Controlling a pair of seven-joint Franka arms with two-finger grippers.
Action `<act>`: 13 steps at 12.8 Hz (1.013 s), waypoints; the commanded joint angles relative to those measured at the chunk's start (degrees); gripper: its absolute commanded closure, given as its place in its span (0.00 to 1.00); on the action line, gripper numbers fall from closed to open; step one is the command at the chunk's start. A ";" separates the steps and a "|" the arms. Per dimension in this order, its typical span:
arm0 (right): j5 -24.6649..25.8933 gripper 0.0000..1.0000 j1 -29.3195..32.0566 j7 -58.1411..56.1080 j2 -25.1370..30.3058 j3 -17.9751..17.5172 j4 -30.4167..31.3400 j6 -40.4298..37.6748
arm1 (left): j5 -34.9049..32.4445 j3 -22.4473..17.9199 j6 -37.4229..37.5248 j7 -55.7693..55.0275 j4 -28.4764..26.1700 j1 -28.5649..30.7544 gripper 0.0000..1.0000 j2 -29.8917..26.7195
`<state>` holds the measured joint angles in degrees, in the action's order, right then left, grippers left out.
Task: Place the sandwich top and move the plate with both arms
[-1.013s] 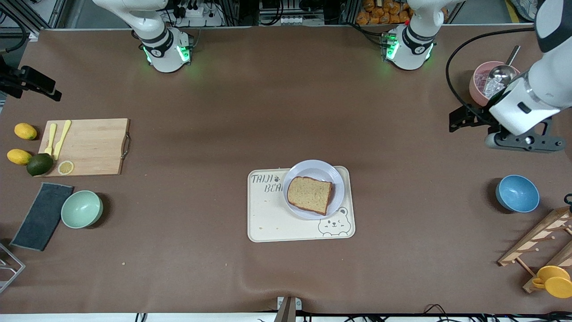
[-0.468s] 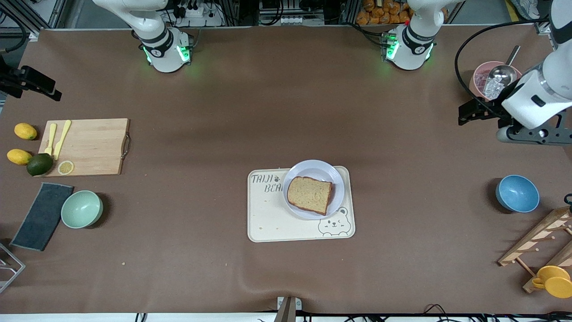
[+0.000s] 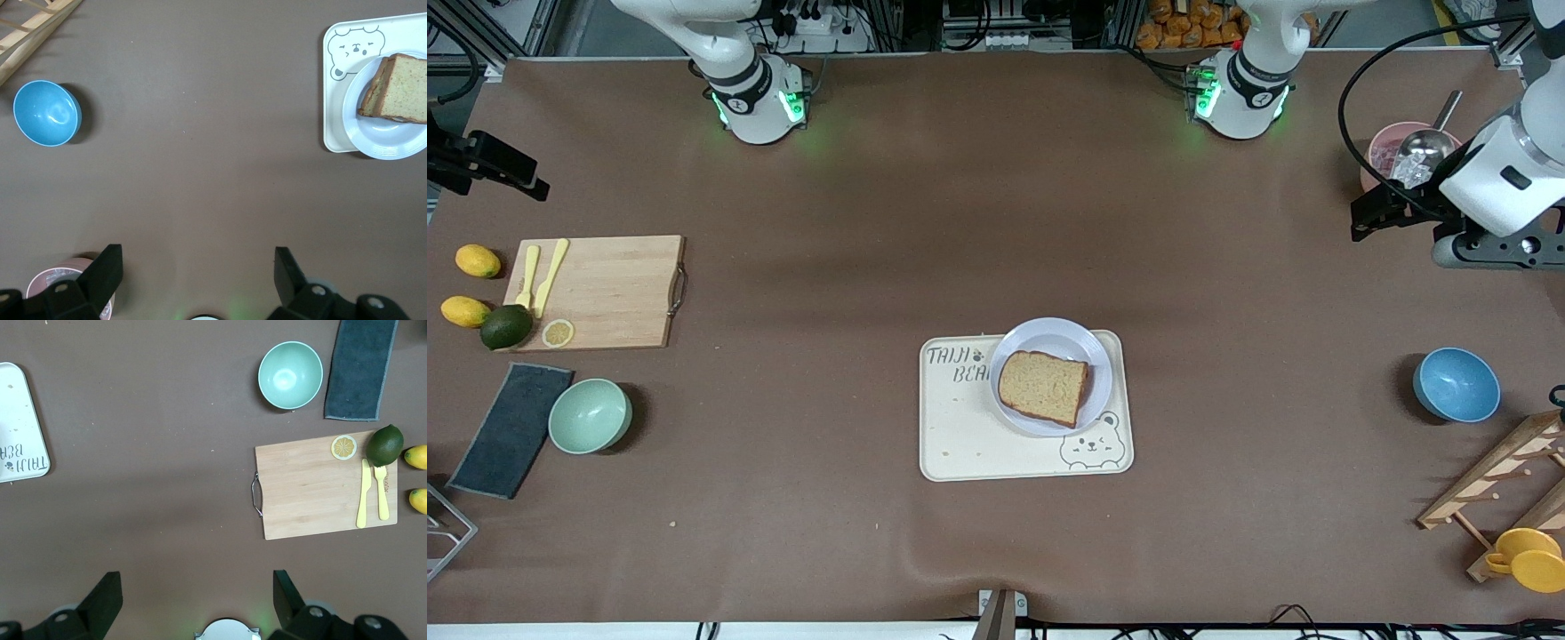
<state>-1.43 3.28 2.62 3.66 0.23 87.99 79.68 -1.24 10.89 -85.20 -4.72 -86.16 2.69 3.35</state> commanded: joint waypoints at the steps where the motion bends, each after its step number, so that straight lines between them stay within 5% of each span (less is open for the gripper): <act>1: -0.85 0.00 -0.11 0.98 -0.67 0.21 -1.60 -0.93 | 0.18 -2.44 -3.12 -0.82 -5.24 -0.85 0.00 -3.88; 5: -0.85 0.00 -0.11 0.98 -0.67 0.21 -1.51 -0.93 | 0.54 -3.06 -3.04 -1.08 -8.49 -1.81 0.00 -6.68; 8: -0.85 0.00 -0.11 0.98 -0.67 0.21 -1.51 -0.93 | 0.54 -11.22 -2.77 -1.00 -8.23 -8.84 0.00 -6.96; 13: -0.85 0.00 -0.20 0.98 -0.76 0.21 -1.51 -0.84 | 0.62 -11.15 -2.69 -0.03 -5.69 -8.84 0.00 -5.46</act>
<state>-1.44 3.28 2.66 3.66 0.26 87.97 79.68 -1.05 0.40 -87.54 -4.68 -92.55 -5.29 -1.91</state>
